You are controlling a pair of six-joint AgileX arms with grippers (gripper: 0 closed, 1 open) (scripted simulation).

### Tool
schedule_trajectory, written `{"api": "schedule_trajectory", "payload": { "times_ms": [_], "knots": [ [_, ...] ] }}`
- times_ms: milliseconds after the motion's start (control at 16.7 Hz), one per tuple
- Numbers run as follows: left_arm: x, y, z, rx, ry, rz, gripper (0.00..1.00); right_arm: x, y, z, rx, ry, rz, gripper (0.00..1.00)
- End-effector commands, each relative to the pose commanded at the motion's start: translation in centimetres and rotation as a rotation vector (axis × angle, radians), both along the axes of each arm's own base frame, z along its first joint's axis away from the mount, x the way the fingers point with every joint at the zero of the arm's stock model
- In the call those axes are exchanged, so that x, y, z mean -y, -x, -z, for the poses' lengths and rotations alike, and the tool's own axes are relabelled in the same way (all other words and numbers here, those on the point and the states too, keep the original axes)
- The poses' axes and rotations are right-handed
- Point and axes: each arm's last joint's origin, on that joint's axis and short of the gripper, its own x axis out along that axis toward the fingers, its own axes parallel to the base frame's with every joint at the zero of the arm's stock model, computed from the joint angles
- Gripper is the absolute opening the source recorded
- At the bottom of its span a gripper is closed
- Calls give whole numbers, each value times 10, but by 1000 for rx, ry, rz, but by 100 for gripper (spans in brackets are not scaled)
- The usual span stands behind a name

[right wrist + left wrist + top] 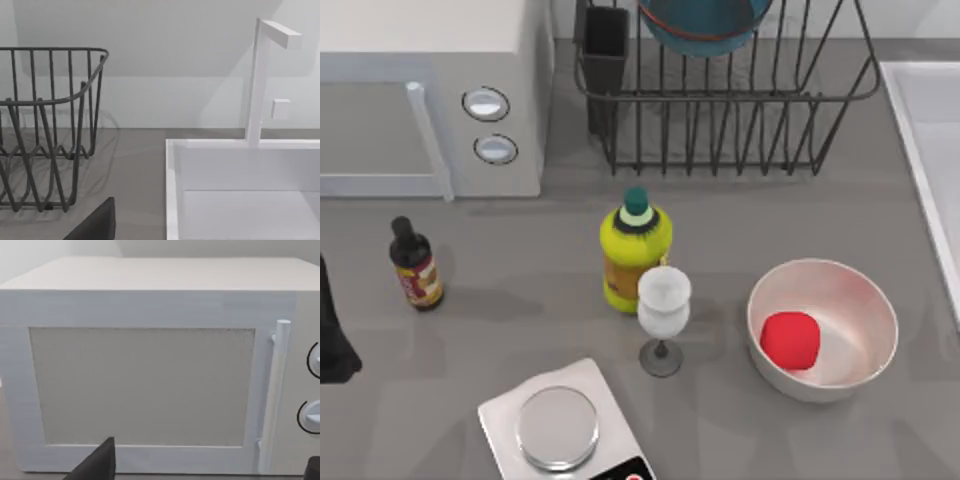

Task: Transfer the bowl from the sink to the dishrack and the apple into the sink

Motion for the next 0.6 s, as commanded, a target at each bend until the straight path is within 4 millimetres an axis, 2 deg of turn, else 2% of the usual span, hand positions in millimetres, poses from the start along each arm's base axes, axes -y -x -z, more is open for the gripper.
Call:
{"api": "schedule_trajectory", "payload": {
  "times_ms": [300,600],
  "knots": [
    [0,0,0,0,0,0,100,-2,0,-5,-31,-21,-20,100],
    [0,0,0,0,0,0,100,-17,-9,-45,-273,-125,-122,100]
  ]
}}
